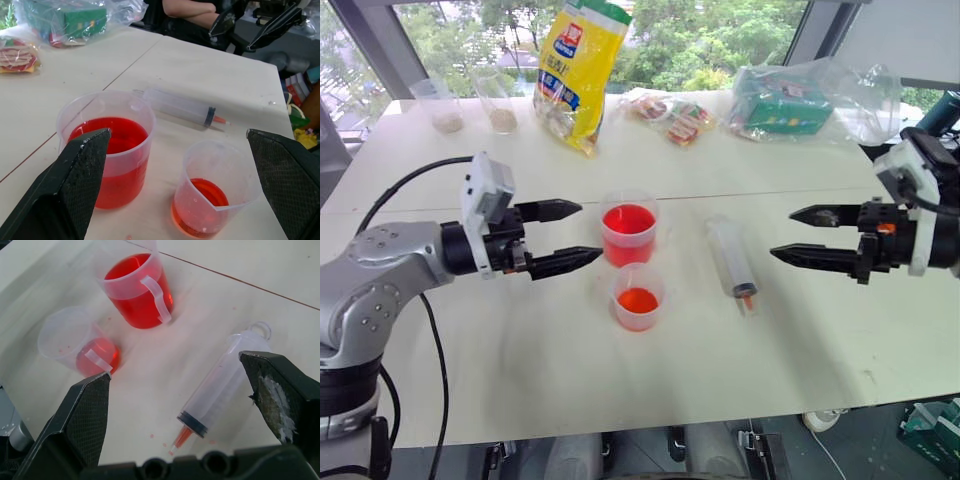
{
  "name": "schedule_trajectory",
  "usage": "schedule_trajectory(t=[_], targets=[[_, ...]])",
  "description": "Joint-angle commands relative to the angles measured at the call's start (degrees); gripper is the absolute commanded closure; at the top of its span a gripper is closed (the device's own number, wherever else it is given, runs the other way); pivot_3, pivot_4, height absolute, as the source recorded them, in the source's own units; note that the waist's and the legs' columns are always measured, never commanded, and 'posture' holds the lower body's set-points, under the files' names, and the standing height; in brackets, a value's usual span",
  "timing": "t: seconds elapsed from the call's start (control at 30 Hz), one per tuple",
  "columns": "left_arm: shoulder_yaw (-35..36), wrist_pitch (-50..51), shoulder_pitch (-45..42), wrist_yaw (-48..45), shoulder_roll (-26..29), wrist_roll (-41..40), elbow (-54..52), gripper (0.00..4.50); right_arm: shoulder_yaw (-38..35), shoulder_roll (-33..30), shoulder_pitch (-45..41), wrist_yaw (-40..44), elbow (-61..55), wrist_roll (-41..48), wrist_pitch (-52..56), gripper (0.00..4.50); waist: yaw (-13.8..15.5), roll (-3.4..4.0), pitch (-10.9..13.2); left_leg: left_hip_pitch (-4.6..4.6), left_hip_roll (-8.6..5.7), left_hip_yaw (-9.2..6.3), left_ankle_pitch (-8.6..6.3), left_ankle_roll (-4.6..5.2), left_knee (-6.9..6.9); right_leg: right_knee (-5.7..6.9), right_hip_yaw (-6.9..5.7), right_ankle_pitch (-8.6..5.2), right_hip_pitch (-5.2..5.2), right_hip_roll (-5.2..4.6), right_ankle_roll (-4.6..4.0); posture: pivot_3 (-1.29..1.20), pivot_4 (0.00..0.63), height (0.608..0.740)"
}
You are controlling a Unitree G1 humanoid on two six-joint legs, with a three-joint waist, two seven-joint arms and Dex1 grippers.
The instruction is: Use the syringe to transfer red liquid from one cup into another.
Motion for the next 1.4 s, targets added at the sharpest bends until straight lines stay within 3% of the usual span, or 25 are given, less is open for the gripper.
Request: schedule_trajectory(t=[0.03, 0.43, 0.7, 0.97, 1.4], targets=[[-0.3, -1.5, -1.9, 0.1, -0.5, 0.7, 0.3, 0.00, 0.0, -1.1, -1.7, 0.3, 0.2, -0.3, -0.4, 0.01, 0.0, 0.00, 0.0, 0.00, 0.00, 0.00, 0.00, 0.00, 0.00, 0.00, 0.00, 0.00, 0.00, 0.00, 0.00, 0.00, 0.150, 0.740], [-1.9, -2.4, -3.3, -2.6, -1.2, 1.8, 2.7, 0.00, 1.9, -0.6, -4.8, -5.4, 0.6, -1.0, 4.3, 0.01, 0.0, 0.00, 0.0, 0.00, 0.00, 0.00, 0.01, -0.01, 0.00, 0.01, 0.00, 0.00, 0.00, 0.01, 0.00, 0.00, 0.150, 0.740], [-1.9, -2.9, -3.6, -5.1, 0.2, 3.3, 3.6, 0.00, 5.0, 1.9, -9.9, -12.6, -0.3, 0.5, 14.0, 0.01, 0.0, 0.00, 0.0, 0.00, 0.00, 0.01, 0.01, -0.02, 0.00, 0.02, 0.01, 0.00, -0.02, 0.00, 0.00, 0.00, 0.150, 0.740], [-4.1, -4.9, -6.9, -6.7, -0.9, 6.3, 7.1, 0.00, 18.2, 10.9, -21.3, -20.8, 5.5, -6.3, 22.2, 0.01, -0.1, -0.01, 0.0, 0.01, 0.00, 0.00, 0.03, -0.05, 0.00, 0.08, 0.02, 0.01, -0.04, 0.02, -0.02, 0.00, 0.150, 0.740], [-4.2, -6.1, -4.4, -3.2, -4.3, 7.7, 4.3, 0.00, 35.8, 21.6, -27.7, -20.5, 21.7, -21.3, 14.5, 0.01, -0.2, -0.01, 0.0, -0.06, -0.02, 0.01, 0.02, -0.02, 0.00, 0.08, 0.01, 0.12, -0.07, 0.01, 0.17, 0.00, 0.150, 0.740]])
